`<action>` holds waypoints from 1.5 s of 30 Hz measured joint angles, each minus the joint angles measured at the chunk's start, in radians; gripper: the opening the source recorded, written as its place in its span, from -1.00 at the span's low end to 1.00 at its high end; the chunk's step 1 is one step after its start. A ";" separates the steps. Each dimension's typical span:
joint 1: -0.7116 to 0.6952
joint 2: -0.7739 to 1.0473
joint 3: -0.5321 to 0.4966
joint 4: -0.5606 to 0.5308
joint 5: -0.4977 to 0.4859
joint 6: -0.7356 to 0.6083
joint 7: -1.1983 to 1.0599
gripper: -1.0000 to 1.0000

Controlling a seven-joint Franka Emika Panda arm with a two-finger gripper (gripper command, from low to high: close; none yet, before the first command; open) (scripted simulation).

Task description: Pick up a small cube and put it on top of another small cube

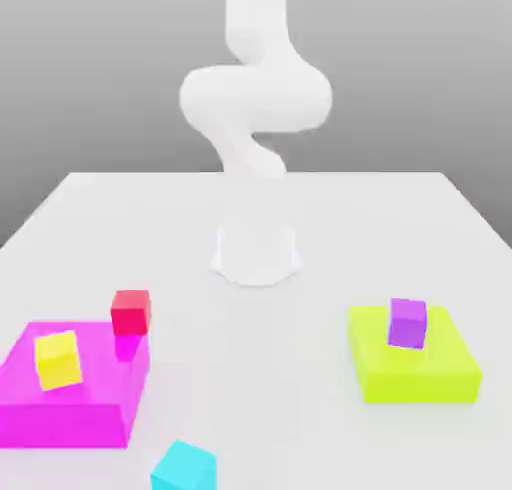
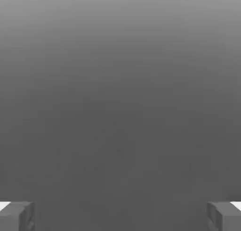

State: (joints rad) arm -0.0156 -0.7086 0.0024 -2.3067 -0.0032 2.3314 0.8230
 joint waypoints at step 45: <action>-0.127 0.976 -0.037 -0.096 0.014 0.339 0.208 -1.00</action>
State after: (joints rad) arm -0.1423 0.2673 -0.0345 -2.4022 0.0108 2.6700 1.0307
